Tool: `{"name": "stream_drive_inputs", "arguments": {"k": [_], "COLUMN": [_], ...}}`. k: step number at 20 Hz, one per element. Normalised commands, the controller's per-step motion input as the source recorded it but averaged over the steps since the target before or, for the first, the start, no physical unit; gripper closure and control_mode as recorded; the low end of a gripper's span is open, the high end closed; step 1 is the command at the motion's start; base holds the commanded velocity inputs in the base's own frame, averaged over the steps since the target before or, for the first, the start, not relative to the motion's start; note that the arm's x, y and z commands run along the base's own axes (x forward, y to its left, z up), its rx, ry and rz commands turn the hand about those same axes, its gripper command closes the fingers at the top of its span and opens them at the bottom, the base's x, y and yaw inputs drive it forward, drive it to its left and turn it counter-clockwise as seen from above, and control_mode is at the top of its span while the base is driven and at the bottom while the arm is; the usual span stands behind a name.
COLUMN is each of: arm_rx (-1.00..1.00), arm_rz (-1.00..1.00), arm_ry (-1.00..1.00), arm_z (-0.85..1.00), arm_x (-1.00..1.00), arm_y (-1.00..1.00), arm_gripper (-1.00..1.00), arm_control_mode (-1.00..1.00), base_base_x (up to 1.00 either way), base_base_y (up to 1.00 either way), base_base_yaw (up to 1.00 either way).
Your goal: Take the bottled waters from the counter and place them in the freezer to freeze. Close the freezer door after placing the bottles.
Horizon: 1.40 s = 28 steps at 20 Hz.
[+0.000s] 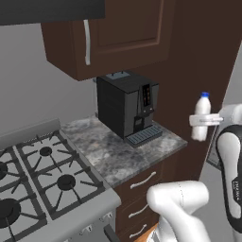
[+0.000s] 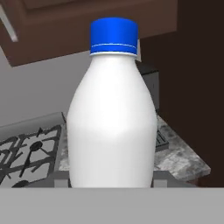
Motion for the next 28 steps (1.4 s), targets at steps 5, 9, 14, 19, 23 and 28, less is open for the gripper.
{"name": "stream_drive_inputs", "arguments": {"k": [5, 9, 14, 19, 23, 28], "arm_rx": [-0.04, 0.0, 0.0, 0.0, 0.0, 0.0], "arm_rz": [0.09, 0.1, 0.05, 0.0, 0.0, 0.0], "arm_ry": [-0.07, -0.21, -0.22, -0.07, 0.0, 0.0], "arm_z": [0.0, -0.04, -0.01, -0.03, 0.0, 0.0], "arm_x": [-0.3, -0.21, -0.12, -0.01, 0.0, 0.0], "arm_y": [0.22, 0.06, 0.0, 0.07, 0.0, 0.0], "arm_gripper": [1.0, 1.0, 1.0, 1.0, 1.0, 1.0], "arm_control_mode": [-1.0, -1.0, -1.0, -1.0, -1.0, -1.0], "base_base_x": [0.0, 0.0, 0.0, 0.0, 0.0, 0.0], "base_base_y": [0.0, 0.0, 0.0, 0.0, 0.0, 0.0], "base_base_yaw": [0.0, 0.0, 0.0, 0.0, 0.0, 0.0]}}
